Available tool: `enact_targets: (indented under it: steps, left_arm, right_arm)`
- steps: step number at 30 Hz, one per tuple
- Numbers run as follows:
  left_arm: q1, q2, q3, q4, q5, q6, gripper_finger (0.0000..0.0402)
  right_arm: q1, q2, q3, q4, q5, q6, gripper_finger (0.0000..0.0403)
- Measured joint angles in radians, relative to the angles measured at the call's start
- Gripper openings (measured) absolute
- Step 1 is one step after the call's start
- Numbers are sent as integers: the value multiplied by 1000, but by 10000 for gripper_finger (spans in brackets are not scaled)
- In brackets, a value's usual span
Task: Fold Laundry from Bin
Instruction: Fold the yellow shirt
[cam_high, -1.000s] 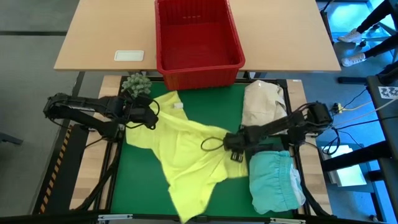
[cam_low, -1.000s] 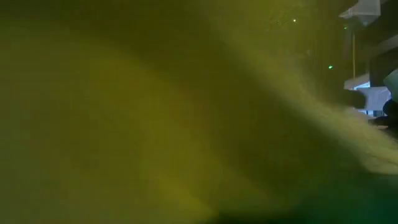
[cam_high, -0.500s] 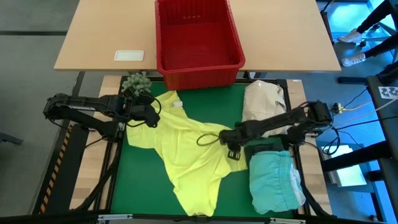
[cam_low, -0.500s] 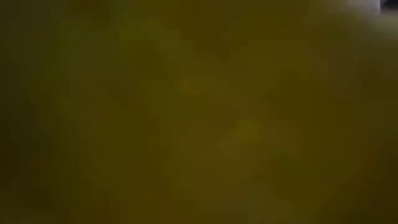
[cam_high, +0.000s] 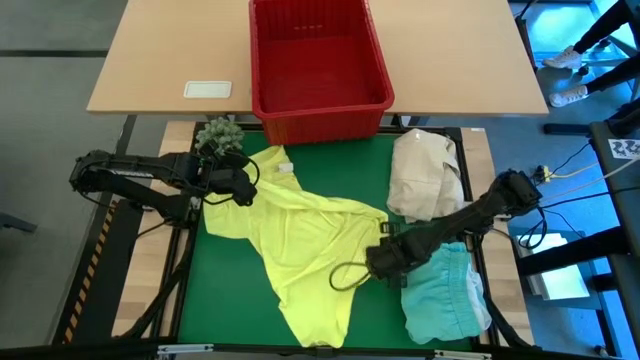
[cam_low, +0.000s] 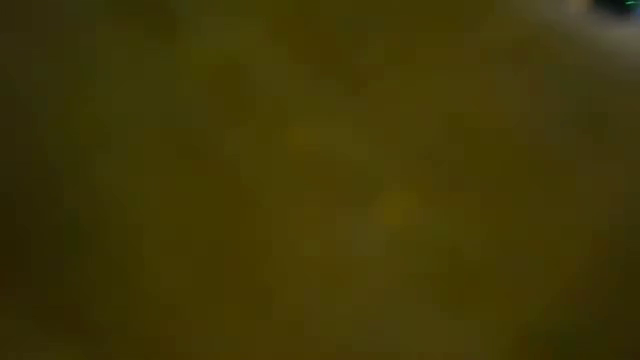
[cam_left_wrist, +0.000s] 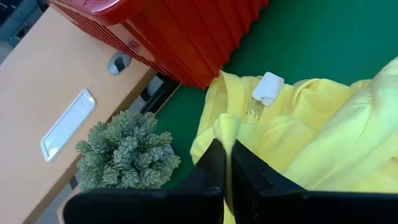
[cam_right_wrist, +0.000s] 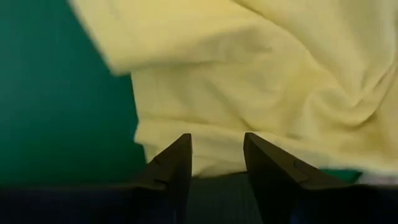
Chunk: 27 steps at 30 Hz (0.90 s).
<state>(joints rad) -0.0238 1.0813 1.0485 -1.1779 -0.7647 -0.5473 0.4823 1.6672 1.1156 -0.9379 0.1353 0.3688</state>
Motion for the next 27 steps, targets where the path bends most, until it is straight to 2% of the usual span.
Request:
enact_targets:
  steps: [4,17,27]
  left_arm:
    - [0,0,0,2,0,3,0]
    - [0,0,1,7,27,27,0]
    - [0,0,1,5,30,28,0]
  right_arm:
    - [44,7,0,-7,54,-141,147]
    - [42,86,0,-61,-22,-203,147]
    - [41,118,1,-43,7,-225,147]
